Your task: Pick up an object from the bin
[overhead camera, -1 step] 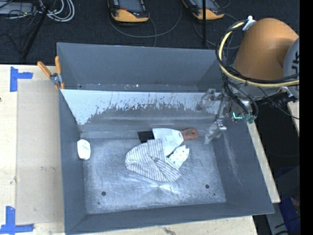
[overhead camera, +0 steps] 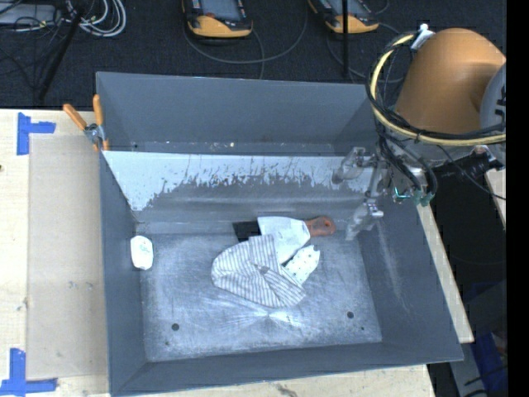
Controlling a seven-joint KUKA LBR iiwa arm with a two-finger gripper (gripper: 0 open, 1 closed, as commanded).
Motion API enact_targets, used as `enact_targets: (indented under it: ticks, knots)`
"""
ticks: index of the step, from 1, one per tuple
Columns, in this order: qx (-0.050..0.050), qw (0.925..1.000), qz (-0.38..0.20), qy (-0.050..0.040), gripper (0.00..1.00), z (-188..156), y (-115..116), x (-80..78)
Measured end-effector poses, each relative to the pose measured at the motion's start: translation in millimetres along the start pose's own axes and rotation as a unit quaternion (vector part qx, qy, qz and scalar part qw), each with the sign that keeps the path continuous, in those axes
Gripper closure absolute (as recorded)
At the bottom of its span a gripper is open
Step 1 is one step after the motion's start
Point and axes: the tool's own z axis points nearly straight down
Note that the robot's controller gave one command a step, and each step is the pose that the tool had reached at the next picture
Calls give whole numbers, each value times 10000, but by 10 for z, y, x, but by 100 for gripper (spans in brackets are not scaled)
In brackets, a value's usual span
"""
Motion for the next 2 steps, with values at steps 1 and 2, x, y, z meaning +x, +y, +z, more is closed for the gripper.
enact_targets:
  ticks: [1,2]
  knots:
    - [-1,9999,116,-33,0,535,-5,-48]
    - [3,9989,-472,-8,0,1119,124,48]
